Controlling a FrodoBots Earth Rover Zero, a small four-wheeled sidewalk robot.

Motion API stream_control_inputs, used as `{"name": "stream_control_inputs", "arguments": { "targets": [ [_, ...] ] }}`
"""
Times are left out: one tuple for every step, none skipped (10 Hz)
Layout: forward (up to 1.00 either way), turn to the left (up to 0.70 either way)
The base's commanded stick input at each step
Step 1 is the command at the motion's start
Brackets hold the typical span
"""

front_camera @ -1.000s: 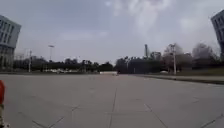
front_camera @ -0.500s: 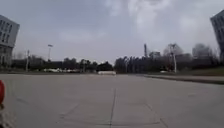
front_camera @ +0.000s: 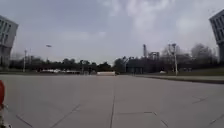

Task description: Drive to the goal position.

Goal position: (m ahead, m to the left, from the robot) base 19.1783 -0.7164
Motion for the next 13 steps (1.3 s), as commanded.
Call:
{"name": "stream_control_inputs", "arguments": {
  "targets": [
    [0.85, 0.0],
    [0.85, 0.0],
    [0.85, 0.0],
    [0.85, 0.0],
    [0.85, 0.0],
    [0.85, 0.0],
    [0.85, 0.0],
    [0.85, 0.0],
    [0.85, 0.0],
    [0.85, 0.0],
    [0.85, 0.0],
    [0.85, 0.0],
    [0.85, 0.0]
  ]
}}
